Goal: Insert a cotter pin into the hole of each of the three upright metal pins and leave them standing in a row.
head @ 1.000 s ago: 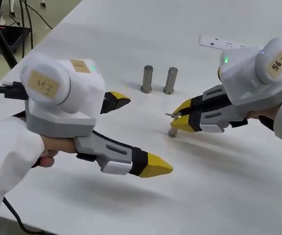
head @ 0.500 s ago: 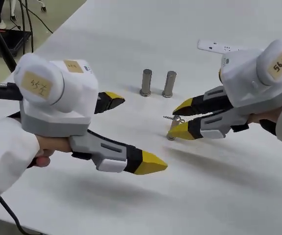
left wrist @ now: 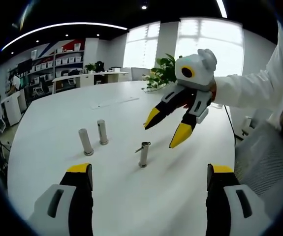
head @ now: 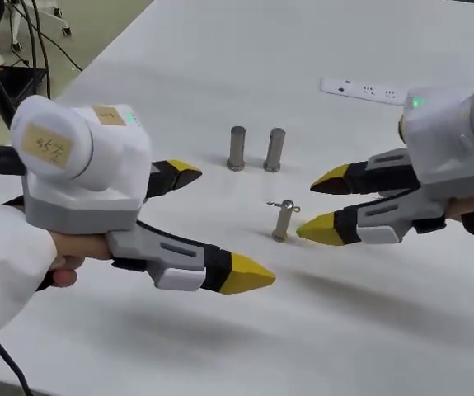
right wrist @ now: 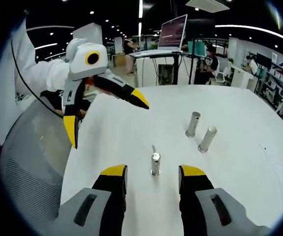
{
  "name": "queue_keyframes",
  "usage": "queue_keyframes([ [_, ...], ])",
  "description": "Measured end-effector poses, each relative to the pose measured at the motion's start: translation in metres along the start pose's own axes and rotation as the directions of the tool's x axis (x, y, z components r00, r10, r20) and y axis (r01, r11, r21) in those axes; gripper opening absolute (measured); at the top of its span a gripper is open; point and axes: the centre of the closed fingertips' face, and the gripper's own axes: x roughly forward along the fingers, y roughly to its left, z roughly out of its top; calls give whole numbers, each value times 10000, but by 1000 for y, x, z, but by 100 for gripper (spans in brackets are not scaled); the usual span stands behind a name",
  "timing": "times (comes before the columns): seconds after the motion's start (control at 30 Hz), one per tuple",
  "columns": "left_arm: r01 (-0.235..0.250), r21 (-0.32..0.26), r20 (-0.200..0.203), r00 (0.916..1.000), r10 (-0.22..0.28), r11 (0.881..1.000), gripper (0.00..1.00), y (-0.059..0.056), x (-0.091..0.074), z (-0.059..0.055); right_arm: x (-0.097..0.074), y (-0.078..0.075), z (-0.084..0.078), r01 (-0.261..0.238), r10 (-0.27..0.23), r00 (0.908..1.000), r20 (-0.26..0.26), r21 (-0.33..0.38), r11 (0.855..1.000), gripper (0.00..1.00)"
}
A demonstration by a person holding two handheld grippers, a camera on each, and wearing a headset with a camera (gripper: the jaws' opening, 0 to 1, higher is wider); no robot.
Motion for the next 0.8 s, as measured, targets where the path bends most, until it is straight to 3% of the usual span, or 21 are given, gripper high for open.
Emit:
queue_keyframes([
  [0.13,-103,-44,-49,9999,103,9999,96,2,-2,-1,-15,0,-4,393,-407,9989,231,601,9974,44],
  [0.2,-233,-74,-68,9997,233,9997,96,5,-4,-1,-23,-2,-4,672,-740,9956,580,1107,9916,49],
  [0.33,-424,-85,-33,9991,424,9991,96,8,-8,2,-37,-1,-15,1068,-1149,9921,508,1408,9843,54],
  [0.53,-384,-240,-64,9992,383,9990,94,5,-10,3,-52,3,-27,1237,-1439,9861,830,2114,9695,55],
  [0.8,-477,-360,142,9987,483,9982,94,2,-12,7,-69,2,-35,1595,-1934,9757,1033,2712,9492,67],
])
